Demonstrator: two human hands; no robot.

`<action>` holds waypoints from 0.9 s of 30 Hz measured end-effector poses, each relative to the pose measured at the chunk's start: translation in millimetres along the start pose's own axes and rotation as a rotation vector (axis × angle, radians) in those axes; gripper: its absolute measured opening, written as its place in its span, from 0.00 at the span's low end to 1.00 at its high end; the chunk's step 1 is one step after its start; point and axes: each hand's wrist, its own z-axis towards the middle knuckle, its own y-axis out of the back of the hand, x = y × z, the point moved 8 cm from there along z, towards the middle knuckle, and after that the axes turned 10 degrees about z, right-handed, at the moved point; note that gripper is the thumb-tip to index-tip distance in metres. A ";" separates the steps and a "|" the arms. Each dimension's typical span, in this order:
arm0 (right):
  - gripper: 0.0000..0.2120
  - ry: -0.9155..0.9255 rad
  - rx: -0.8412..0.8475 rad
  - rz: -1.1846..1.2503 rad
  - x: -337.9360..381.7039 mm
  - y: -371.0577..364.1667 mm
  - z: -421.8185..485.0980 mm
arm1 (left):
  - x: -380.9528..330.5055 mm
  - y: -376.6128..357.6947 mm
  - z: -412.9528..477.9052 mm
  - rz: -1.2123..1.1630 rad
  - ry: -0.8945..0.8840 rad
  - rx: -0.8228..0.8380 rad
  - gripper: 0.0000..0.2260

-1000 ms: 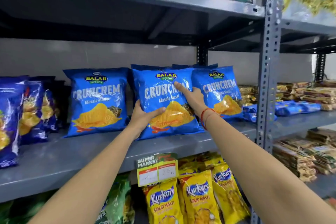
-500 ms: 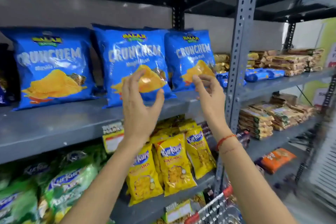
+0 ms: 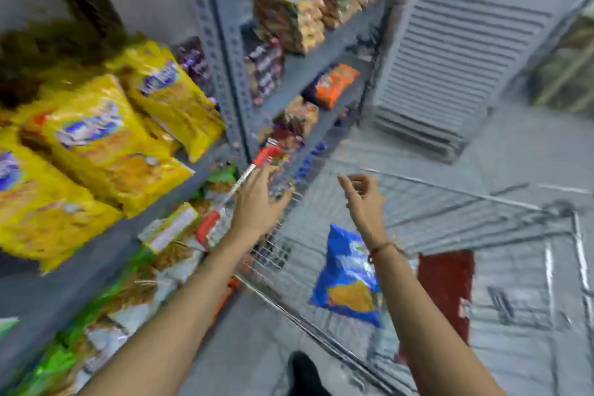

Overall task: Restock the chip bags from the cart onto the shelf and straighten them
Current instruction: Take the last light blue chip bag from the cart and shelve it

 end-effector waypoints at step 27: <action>0.25 -0.817 -0.116 0.033 -382.5 143.9 -5.8 | 165.2 -419.0 -91.7 -0.222 0.706 0.926 0.42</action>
